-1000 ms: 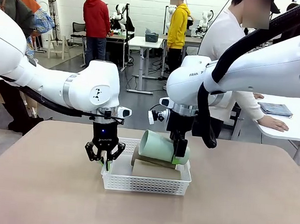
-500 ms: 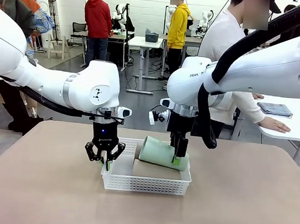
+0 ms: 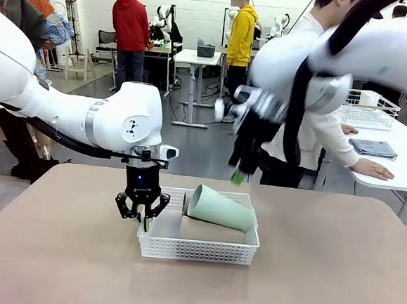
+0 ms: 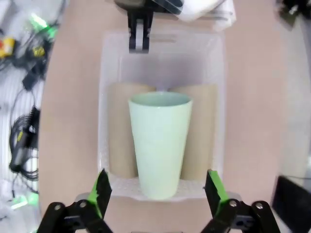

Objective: Clean and organize the cups into the basket.
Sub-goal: Pick up the Reusable plastic cup from the right side of the table and stack it inside the Organizing basket in the center of the table, then move the Organizing basket back to the left side of the table.

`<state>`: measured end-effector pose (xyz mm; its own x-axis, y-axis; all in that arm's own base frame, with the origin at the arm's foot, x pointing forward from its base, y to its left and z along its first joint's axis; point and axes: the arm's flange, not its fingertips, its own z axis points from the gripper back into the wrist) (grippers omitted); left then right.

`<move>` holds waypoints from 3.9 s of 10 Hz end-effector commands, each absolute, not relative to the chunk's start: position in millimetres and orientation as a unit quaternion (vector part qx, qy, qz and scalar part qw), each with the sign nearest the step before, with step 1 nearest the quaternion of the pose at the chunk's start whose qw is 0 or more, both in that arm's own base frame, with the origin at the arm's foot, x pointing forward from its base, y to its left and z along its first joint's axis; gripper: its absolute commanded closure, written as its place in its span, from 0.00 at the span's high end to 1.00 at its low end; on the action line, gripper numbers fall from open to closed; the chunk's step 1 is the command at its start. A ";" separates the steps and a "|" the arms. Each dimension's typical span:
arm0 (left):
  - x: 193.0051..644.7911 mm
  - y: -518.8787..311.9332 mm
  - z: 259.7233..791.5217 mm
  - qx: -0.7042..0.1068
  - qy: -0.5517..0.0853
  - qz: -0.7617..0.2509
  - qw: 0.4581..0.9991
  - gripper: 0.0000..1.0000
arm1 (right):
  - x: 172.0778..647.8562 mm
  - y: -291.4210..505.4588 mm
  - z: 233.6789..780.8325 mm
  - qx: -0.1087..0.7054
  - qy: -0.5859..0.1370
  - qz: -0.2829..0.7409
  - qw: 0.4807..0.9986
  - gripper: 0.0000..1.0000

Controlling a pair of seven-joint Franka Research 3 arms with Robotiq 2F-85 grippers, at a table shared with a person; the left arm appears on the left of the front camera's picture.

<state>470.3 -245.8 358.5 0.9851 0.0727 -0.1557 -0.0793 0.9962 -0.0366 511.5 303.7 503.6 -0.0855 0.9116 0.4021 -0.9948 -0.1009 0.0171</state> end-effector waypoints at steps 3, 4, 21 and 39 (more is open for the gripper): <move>470.5 -246.3 360.7 -0.023 0.073 0.039 0.996 0.00 | 460.5 140.7 563.7 0.271 -0.323 0.667 0.614 1.00; 470.5 -246.3 360.7 -0.023 0.073 0.039 0.996 0.00 | 450.6 100.8 562.4 0.294 -0.351 0.644 0.613 1.00; 470.5 -246.3 360.7 -0.023 0.073 0.039 0.996 0.00 | 410.6 -93.3 411.6 0.318 -0.366 0.505 0.714 1.00; 470.5 -246.3 360.7 -0.023 0.073 0.039 0.996 0.00 | 433.0 -138.0 406.6 0.462 -0.268 0.360 0.765 1.00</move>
<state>470.4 -245.9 358.4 0.9851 0.0727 -0.1559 -0.0793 0.9962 -0.0366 416.6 -113.6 401.2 0.4164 0.4096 0.8117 -0.9017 0.3006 0.3109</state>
